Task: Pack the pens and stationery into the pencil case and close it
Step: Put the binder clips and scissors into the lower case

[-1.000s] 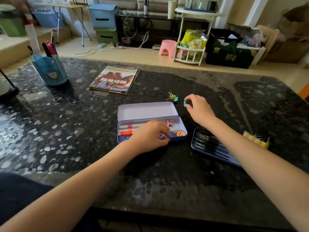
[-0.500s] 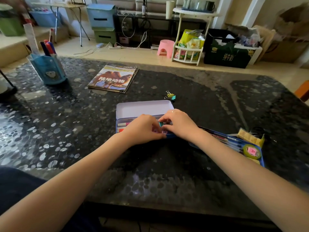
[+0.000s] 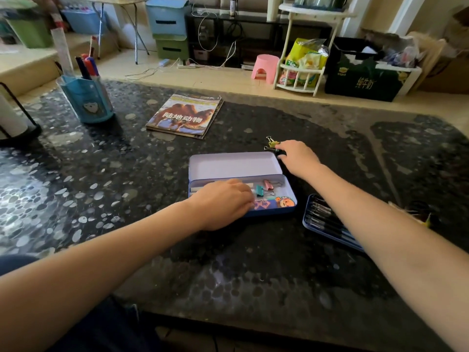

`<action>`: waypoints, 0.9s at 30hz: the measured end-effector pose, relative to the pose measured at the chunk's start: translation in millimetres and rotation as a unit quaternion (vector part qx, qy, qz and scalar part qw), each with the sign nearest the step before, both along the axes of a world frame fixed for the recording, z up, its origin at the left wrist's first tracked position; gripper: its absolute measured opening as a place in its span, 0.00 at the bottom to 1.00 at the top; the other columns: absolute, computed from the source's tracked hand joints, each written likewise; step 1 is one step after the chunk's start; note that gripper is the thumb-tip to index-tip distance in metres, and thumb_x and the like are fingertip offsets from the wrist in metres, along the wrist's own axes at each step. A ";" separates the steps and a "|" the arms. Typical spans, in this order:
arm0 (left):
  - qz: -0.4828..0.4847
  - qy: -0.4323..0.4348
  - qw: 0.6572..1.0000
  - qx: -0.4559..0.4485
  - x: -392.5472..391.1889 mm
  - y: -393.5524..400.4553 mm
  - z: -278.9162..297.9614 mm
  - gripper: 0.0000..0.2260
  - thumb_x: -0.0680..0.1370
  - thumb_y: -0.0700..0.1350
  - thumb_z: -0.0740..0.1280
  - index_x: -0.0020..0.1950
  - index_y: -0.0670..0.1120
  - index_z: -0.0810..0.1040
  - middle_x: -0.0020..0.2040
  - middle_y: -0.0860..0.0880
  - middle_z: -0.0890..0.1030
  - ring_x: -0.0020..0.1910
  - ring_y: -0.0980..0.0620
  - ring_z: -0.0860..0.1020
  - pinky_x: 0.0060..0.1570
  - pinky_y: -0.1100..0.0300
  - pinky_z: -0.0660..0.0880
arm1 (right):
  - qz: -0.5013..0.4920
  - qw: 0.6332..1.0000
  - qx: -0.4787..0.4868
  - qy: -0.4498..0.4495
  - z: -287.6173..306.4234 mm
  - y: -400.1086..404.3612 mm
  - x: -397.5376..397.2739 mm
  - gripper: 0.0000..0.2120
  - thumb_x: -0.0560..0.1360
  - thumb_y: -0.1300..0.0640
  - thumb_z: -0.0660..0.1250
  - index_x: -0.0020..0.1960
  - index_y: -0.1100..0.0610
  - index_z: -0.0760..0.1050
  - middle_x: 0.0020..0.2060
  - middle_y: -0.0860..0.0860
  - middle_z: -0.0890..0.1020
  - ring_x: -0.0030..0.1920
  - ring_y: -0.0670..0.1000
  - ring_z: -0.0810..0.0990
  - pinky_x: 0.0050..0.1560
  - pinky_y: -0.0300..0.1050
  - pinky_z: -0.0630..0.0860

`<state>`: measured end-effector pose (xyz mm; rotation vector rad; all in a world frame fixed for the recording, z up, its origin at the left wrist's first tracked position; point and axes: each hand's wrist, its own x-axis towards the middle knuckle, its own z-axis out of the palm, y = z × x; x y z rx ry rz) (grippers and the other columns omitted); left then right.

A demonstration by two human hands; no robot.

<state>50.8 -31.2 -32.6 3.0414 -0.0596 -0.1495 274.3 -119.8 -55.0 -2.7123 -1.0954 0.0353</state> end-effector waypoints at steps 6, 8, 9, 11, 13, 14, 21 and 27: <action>0.001 -0.011 1.000 -0.013 9.5 -3.7 -4.1 0.20 0.82 0.54 0.52 0.73 0.51 0.64 0.74 0.52 0.65 0.72 0.53 0.63 0.71 0.56 0.59 | -0.007 0.997 0.060 -0.051 -3.1 -0.7 -6.5 0.07 0.77 0.59 0.64 0.53 0.58 0.76 0.53 0.56 0.79 0.50 0.55 0.77 0.45 0.47 0.74; -0.011 -0.026 1.000 -0.006 14.6 -5.3 -6.3 0.21 0.82 0.55 0.51 0.74 0.52 0.62 0.74 0.53 0.64 0.73 0.54 0.61 0.72 0.55 0.58 | 0.000 0.997 0.055 -0.046 1.3 -3.9 -3.7 0.04 0.76 0.59 0.65 0.50 0.57 0.75 0.52 0.55 0.79 0.49 0.54 0.77 0.44 0.47 0.72; -0.020 -0.032 0.999 0.004 16.1 -4.9 -8.3 0.21 0.82 0.55 0.50 0.74 0.53 0.62 0.74 0.54 0.64 0.73 0.54 0.61 0.73 0.55 0.58 | 0.008 0.998 0.045 -0.039 4.0 -5.1 -2.9 0.05 0.75 0.58 0.66 0.50 0.57 0.75 0.52 0.55 0.79 0.50 0.54 0.77 0.45 0.47 0.73; -0.024 -0.029 0.999 0.019 17.1 -3.5 -10.8 0.21 0.82 0.55 0.49 0.74 0.53 0.63 0.74 0.54 0.65 0.73 0.54 0.61 0.73 0.55 0.57 | 0.020 0.999 0.026 -0.015 9.1 -7.9 -2.3 0.09 0.75 0.58 0.68 0.55 0.57 0.75 0.55 0.55 0.78 0.52 0.55 0.77 0.49 0.49 0.74; -0.015 -0.022 0.999 0.020 17.2 -2.0 -10.7 0.21 0.82 0.56 0.49 0.73 0.52 0.63 0.74 0.54 0.65 0.73 0.54 0.61 0.73 0.55 0.56 | 0.013 1.000 0.016 0.008 10.4 -12.6 -0.2 0.14 0.74 0.57 0.69 0.59 0.57 0.75 0.56 0.55 0.78 0.54 0.55 0.77 0.53 0.49 0.74; -0.014 -0.021 0.999 0.022 17.4 -1.2 -10.0 0.21 0.82 0.56 0.49 0.73 0.52 0.64 0.74 0.54 0.65 0.73 0.55 0.61 0.73 0.55 0.57 | 0.003 0.999 0.024 0.022 10.3 -16.3 1.2 0.15 0.74 0.58 0.69 0.60 0.57 0.76 0.56 0.55 0.79 0.54 0.54 0.77 0.53 0.47 0.74; -0.007 -0.018 0.999 0.038 20.0 0.5 -8.8 0.21 0.81 0.56 0.51 0.72 0.52 0.66 0.72 0.54 0.68 0.72 0.53 0.64 0.71 0.53 0.61 | 0.065 0.973 0.176 0.132 40.9 -54.0 -41.9 0.12 0.70 0.60 0.73 0.53 0.53 0.80 0.44 0.46 0.80 0.43 0.43 0.77 0.43 0.33 0.73; 0.004 -0.024 0.999 0.044 19.6 -3.9 -6.7 0.21 0.81 0.57 0.51 0.69 0.51 0.71 0.69 0.53 0.72 0.69 0.52 0.67 0.69 0.52 0.64 | 0.168 0.982 -0.040 0.081 37.8 -57.8 -70.4 0.12 0.70 0.63 0.69 0.51 0.50 0.81 0.46 0.47 0.77 0.46 0.45 0.74 0.48 0.43 0.75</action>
